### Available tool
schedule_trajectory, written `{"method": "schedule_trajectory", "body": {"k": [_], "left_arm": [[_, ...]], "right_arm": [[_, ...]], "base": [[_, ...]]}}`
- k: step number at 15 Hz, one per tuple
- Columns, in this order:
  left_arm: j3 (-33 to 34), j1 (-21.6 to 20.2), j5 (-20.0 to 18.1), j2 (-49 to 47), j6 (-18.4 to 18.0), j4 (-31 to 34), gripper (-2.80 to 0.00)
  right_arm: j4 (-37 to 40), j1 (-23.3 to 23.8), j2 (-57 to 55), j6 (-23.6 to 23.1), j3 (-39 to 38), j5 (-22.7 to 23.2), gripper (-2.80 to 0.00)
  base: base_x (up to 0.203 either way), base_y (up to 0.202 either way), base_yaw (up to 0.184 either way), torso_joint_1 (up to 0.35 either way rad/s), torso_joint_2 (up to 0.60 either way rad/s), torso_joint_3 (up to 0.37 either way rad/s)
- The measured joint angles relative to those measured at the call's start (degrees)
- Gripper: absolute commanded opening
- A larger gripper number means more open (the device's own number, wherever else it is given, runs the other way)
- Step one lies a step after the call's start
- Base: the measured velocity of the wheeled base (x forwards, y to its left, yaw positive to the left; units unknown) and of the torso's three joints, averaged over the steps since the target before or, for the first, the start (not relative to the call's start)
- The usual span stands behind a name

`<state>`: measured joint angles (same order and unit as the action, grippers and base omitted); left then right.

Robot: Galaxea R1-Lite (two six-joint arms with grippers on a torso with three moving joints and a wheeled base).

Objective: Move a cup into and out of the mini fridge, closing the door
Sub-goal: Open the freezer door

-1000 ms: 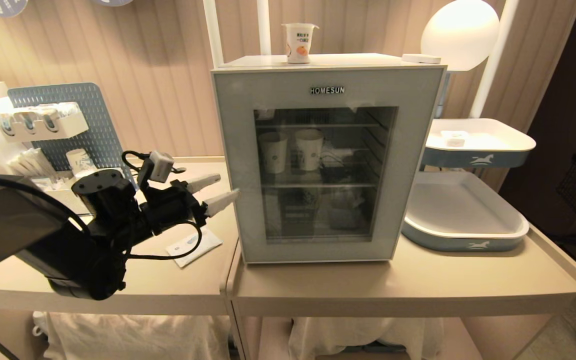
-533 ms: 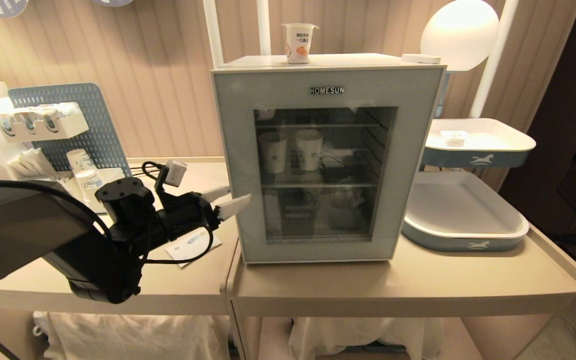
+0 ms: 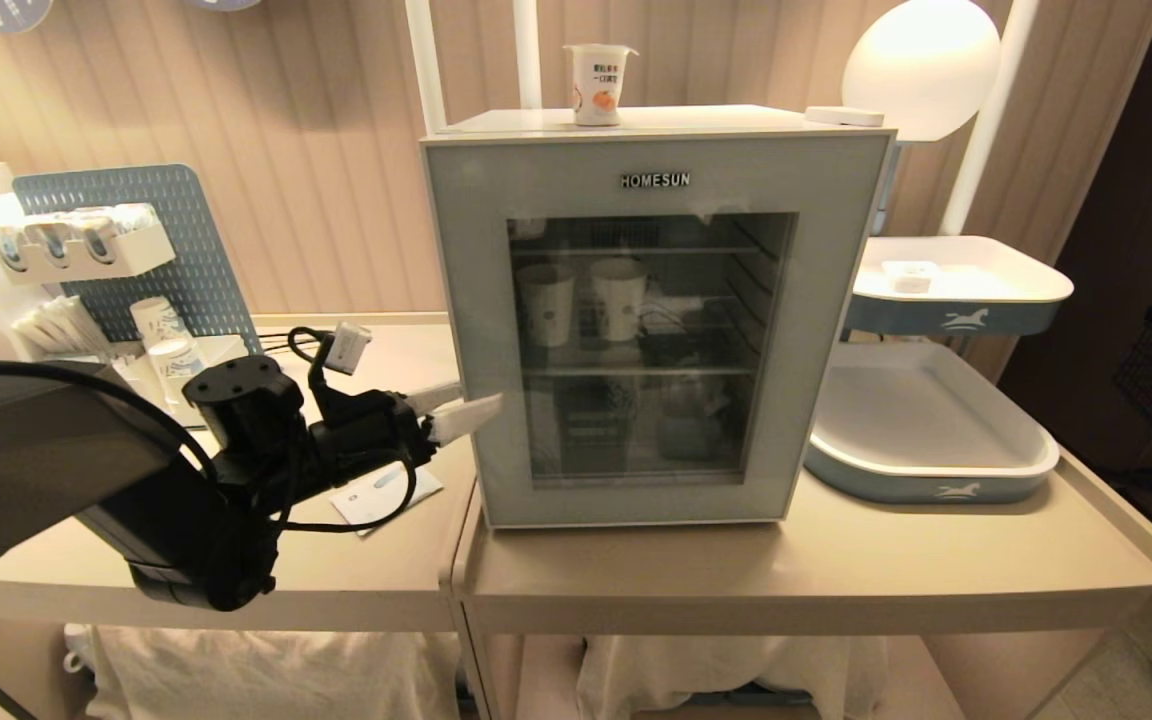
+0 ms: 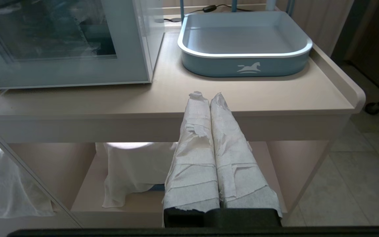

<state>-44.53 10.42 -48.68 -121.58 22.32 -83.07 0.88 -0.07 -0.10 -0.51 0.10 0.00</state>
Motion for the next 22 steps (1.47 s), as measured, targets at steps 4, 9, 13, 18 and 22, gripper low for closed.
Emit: {"method": "schedule_trajectory", "body": {"k": [4, 9, 13, 18, 22], "left_arm": [[1.24, -4.44, -11.16, 1.50, 0.47, -1.53, 0.00], [2.83, -6.67, -18.21, 3.14, 0.47, -1.55, 0.00], [2.97, -9.47, -25.01, 4.34, 3.57, -1.58, 0.00], [1.59, -11.26, -25.12, 4.23, 5.79, -2.59, 0.00], [-1.65, -10.78, -19.06, 2.48, 7.36, -1.40, 0.00]], "right_arm": [[-0.01, -0.02, 0.00, 0.02, 0.00, 0.00, -2.80], [0.00, -0.04, 0.00, -0.01, 0.00, -0.02, -2.80], [0.00, -0.04, 0.00, 0.00, 0.00, -0.02, -2.80], [0.00, -0.02, 0.00, 0.02, 0.00, -0.01, -2.80], [0.00, -0.02, 0.00, 0.00, 0.00, 0.00, -2.80]], "base": [[0.000, 0.000, 0.000, 0.000, 0.00, 0.000], [0.000, 0.000, 0.000, 0.000, 0.00, 0.000], [0.000, 0.000, 0.000, 0.000, 0.00, 0.000], [0.000, 0.000, 0.000, 0.000, 0.00, 0.000], [0.000, 0.000, 0.000, 0.000, 0.00, 0.000]]}}
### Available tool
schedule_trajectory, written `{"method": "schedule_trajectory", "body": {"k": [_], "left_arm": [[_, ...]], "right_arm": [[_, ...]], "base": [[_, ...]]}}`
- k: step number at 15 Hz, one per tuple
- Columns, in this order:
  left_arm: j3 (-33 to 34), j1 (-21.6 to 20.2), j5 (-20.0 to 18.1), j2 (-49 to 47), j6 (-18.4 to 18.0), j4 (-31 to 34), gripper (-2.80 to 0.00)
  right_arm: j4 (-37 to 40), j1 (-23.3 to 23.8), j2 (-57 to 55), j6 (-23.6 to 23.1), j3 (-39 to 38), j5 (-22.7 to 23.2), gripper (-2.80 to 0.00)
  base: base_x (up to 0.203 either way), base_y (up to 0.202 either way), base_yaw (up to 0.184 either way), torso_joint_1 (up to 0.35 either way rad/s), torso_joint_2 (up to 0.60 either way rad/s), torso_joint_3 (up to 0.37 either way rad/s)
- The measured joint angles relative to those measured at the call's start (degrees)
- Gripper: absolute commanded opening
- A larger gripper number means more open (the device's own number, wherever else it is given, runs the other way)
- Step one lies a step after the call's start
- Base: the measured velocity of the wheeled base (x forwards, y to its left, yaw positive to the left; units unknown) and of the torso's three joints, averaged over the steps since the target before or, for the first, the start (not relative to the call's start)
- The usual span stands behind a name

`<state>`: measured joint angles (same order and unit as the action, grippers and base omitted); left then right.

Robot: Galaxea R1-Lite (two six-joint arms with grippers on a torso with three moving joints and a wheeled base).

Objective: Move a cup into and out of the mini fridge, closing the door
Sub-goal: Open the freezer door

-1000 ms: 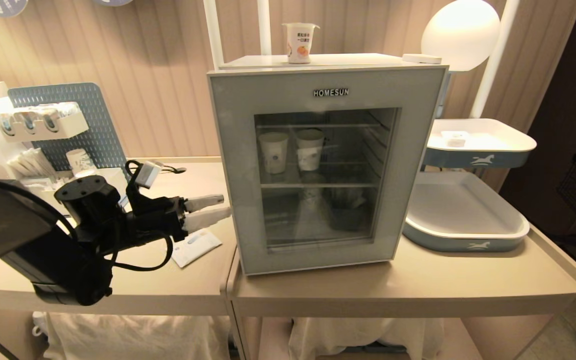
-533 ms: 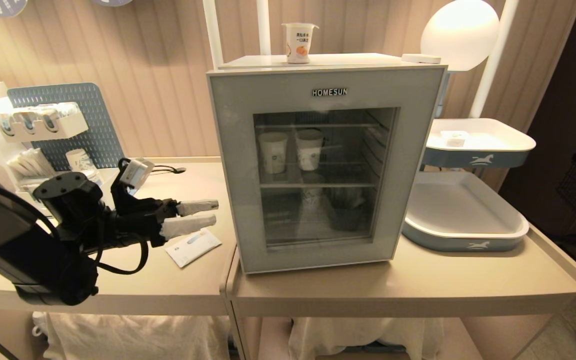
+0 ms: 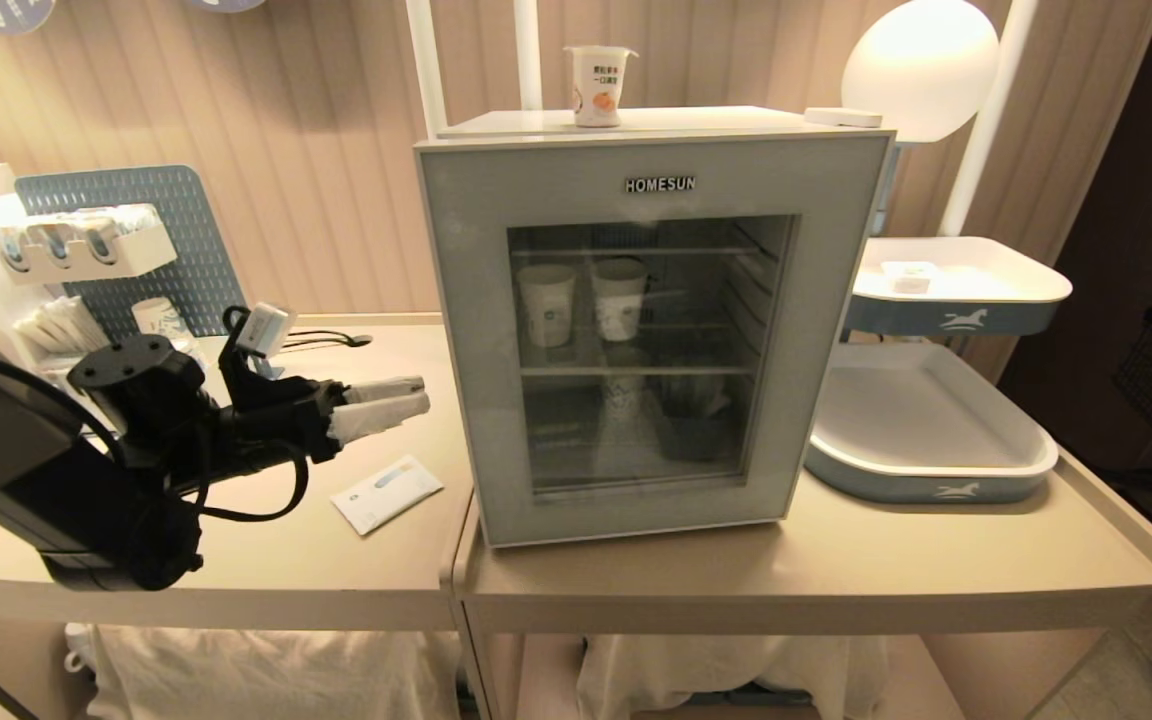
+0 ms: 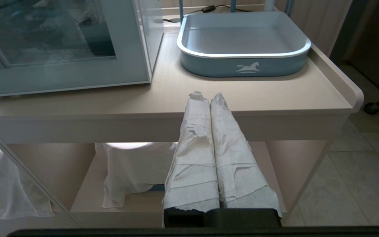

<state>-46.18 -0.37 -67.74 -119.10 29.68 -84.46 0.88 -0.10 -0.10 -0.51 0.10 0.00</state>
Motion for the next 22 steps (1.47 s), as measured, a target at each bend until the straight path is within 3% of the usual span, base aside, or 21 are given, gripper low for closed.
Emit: {"method": "schedule_trajectory", "body": {"k": [5, 12, 13, 22], "left_arm": [[-4.49, -1.31, 1.04, -0.54, 0.62, 7.85, 0.00], [-7.24, -1.52, 5.32, -1.13, 0.54, 11.43, 0.00], [-7.22, -1.58, 5.33, -1.13, 0.51, 11.45, -2.80], [-11.39, -0.58, 5.63, -3.12, 0.47, 15.83, -2.80]], "right_arm": [[-0.02, 0.02, 0.00, 0.00, 0.00, 0.00, -2.80], [0.00, 0.02, 0.00, 0.02, 0.00, 0.00, -2.80], [0.00, 0.02, 0.00, 0.00, 0.00, 0.00, -2.80], [0.00, 0.00, 0.00, 0.02, 0.00, 0.00, -2.80]], "base": [[0.000, 0.000, 0.000, 0.000, 0.00, 0.000], [0.000, 0.000, 0.000, 0.000, 0.00, 0.000], [0.000, 0.000, 0.000, 0.000, 0.00, 0.000], [0.000, 0.000, 0.000, 0.000, 0.00, 0.000]]}}
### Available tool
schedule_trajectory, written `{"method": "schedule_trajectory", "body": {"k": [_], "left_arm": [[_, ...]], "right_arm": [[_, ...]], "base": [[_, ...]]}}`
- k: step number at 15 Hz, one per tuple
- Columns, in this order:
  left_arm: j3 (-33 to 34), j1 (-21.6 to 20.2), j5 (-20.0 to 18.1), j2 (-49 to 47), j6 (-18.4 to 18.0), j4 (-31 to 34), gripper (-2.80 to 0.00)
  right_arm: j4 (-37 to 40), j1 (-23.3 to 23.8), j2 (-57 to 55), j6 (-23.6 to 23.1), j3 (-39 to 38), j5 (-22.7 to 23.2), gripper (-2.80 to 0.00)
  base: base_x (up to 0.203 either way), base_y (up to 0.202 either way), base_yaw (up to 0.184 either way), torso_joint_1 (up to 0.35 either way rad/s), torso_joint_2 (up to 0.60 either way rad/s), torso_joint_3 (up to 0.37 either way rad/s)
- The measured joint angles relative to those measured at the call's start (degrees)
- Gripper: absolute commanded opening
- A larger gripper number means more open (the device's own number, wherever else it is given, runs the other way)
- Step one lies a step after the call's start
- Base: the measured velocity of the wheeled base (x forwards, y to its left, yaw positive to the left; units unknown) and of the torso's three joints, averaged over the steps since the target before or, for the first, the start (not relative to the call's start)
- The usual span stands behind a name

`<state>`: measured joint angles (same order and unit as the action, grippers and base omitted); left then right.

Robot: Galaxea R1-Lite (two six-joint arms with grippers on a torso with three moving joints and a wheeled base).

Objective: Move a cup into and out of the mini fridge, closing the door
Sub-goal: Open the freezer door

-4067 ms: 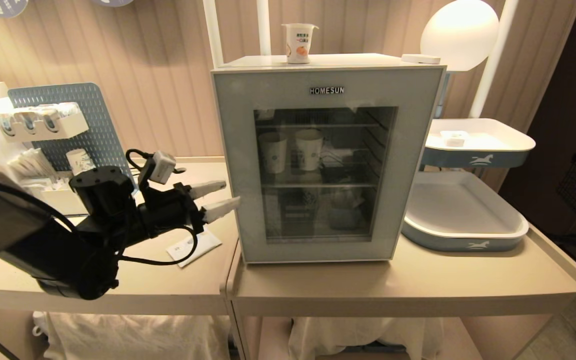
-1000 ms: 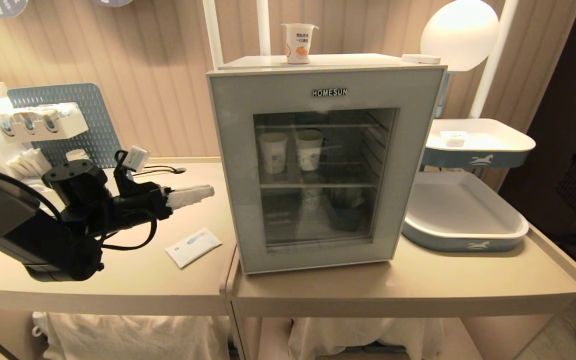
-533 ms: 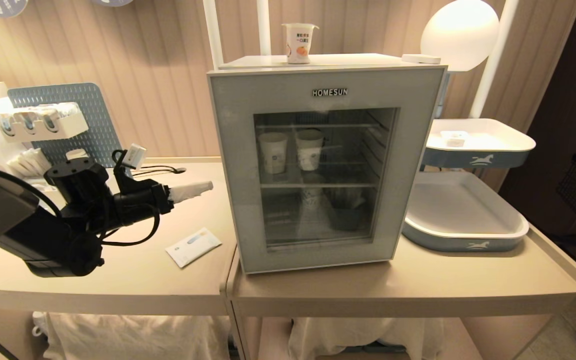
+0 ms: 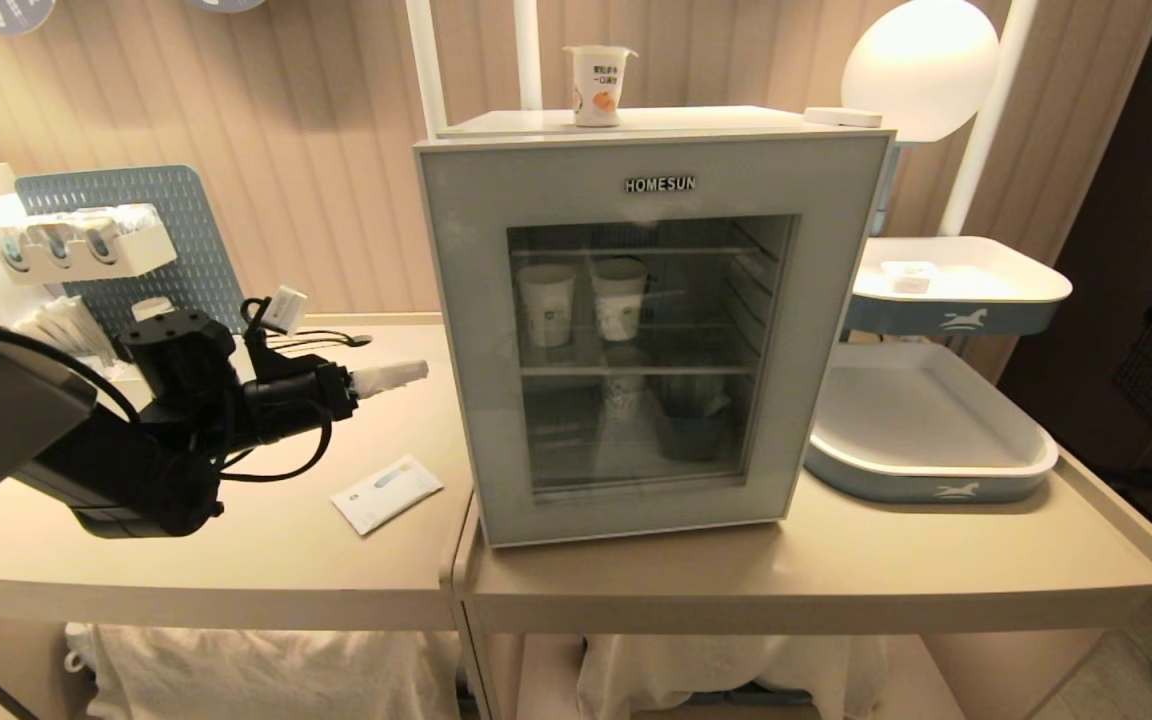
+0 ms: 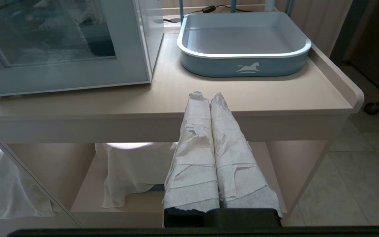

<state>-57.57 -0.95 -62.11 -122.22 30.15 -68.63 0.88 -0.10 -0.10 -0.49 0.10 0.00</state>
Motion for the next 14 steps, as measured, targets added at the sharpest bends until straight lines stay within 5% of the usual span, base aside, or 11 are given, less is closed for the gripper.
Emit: {"method": "schedule_trajectory", "body": {"k": [4, 6, 10, 14], "left_arm": [[-0.69, 2.40, 3.15, -0.22, -0.39, 0.87, -2.80], [-1.00, 4.72, 8.12, -0.43, -2.03, 2.15, -2.80], [-1.71, 8.50, 21.03, -0.82, -13.49, 12.07, -2.80], [0.78, 8.69, 15.39, 0.69, -13.18, 12.58, -2.80]], "right_arm": [[0.00, 0.02, 0.00, -0.02, 0.00, 0.00, -2.80], [-0.01, 0.02, 0.00, -0.02, 0.00, 0.00, -2.80], [-0.01, 0.00, 0.00, 0.00, 0.00, 0.00, -2.80], [0.00, 0.00, 0.00, 0.05, 0.00, -0.02, -2.80]], "base": [[0.000, 0.000, 0.000, 0.000, 0.00, 0.000], [0.000, 0.000, 0.000, 0.000, 0.00, 0.000], [0.000, 0.000, 0.000, 0.000, 0.00, 0.000], [0.000, 0.000, 0.000, 0.000, 0.00, 0.000]]}}
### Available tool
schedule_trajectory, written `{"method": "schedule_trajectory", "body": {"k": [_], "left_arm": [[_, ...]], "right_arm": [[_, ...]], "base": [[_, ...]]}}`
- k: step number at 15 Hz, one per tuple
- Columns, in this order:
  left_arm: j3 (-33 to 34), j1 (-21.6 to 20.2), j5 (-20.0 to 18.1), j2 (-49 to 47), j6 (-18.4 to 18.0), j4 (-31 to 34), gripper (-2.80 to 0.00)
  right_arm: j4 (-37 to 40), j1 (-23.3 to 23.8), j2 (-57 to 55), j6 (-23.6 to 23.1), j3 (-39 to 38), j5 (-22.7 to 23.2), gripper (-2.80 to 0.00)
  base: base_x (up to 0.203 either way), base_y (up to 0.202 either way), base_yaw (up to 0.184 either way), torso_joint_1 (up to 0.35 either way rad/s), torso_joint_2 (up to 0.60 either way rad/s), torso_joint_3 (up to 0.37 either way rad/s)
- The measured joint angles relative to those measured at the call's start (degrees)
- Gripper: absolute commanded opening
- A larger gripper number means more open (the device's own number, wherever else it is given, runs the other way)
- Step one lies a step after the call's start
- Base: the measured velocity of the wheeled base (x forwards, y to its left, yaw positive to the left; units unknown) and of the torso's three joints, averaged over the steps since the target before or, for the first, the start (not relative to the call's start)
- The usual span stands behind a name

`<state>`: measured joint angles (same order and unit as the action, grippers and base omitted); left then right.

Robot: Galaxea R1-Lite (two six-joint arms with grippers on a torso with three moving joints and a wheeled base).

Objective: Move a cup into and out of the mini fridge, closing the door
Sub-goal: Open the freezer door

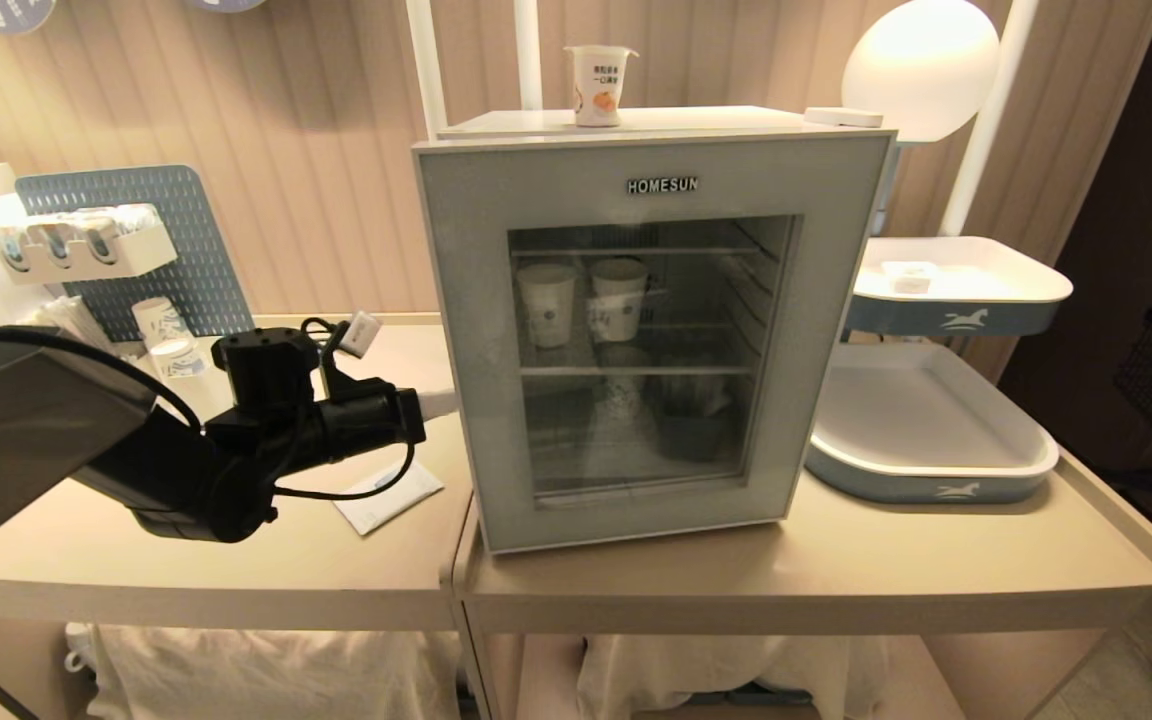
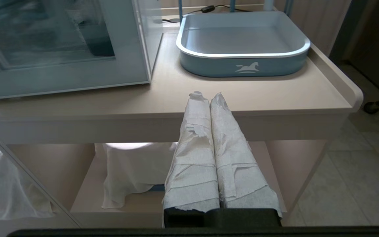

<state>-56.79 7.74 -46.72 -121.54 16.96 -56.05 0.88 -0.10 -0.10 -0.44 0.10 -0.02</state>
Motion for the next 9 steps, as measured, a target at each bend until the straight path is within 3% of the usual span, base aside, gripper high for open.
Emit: {"method": "schedule_trajectory", "body": {"k": [5, 9], "left_arm": [[3.39, -2.54, -20.56, 2.99, 2.74, -0.92, -2.80], [6.56, -0.14, -22.29, 5.30, 2.77, -3.28, -2.80]], "right_arm": [[0.00, 0.02, 0.00, -0.05, 0.00, 0.02, -2.80], [0.00, 0.02, 0.00, -0.07, 0.00, 0.02, -2.80]], "base": [[0.000, 0.000, 0.000, 0.000, 0.00, 0.000], [0.000, 0.000, 0.000, 0.000, 0.00, 0.000]]}}
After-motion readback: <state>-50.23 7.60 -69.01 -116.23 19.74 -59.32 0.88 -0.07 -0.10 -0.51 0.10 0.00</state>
